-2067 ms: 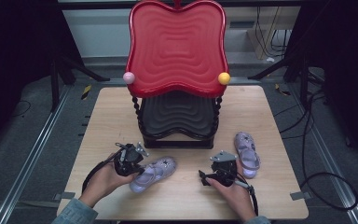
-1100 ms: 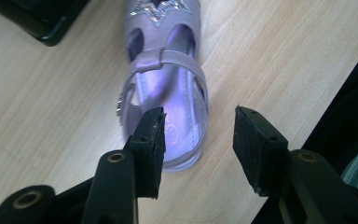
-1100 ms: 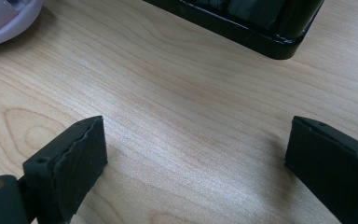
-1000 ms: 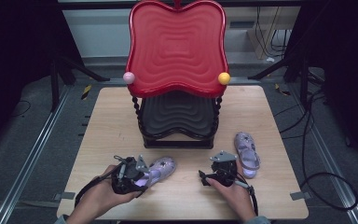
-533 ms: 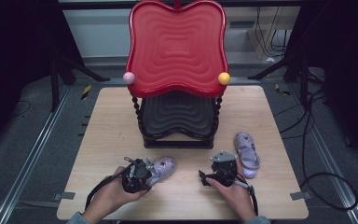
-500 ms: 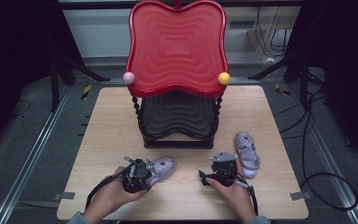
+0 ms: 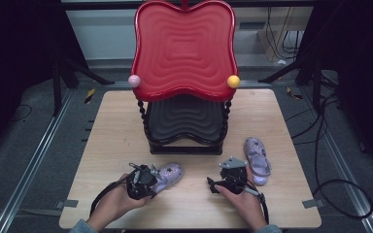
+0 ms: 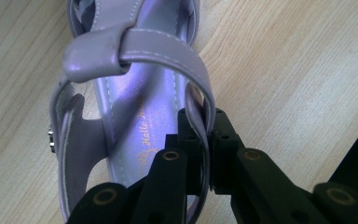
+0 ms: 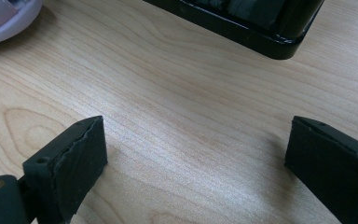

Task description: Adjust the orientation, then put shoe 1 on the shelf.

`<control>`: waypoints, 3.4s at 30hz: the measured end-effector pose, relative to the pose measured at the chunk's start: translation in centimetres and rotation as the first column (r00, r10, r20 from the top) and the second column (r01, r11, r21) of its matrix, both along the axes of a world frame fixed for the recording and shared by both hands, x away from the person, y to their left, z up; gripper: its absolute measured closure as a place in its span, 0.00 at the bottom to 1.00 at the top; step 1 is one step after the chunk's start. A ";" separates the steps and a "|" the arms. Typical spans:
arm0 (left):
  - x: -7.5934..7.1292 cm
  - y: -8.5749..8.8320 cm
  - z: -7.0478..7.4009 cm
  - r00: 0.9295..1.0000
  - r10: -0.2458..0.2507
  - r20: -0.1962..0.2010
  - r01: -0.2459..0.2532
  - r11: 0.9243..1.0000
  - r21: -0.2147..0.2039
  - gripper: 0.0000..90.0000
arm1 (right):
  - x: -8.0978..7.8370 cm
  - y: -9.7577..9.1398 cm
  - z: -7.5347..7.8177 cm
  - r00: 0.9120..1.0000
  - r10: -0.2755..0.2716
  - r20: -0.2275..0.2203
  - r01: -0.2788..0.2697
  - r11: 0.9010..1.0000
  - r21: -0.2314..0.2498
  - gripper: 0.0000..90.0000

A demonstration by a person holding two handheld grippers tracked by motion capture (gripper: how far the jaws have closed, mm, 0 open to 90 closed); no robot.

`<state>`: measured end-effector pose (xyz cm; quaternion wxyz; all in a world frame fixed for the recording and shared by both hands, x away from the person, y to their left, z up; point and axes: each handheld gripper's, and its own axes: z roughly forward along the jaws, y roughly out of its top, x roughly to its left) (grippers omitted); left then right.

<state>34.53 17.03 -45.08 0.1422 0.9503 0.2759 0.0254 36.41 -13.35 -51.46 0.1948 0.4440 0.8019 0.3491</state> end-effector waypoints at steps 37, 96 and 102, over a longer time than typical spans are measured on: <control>0.0 1.4 5.6 0.989 0.142 0.052 -0.087 0.814 -0.574 0.96 | 0.0 0.0 0.0 1.000 0.000 0.002 0.000 1.000 -0.002 0.06; 6.1 -3.9 8.9 0.827 0.502 0.254 -0.133 0.614 -0.778 0.96 | 0.1 -0.1 0.0 1.000 0.009 0.004 -0.009 1.000 -0.004 0.06; 6.7 -3.8 8.5 0.805 0.535 0.256 -0.149 0.600 -0.786 0.96 | 0.1 -0.1 0.0 1.000 0.010 0.005 -0.010 1.000 -0.003 0.06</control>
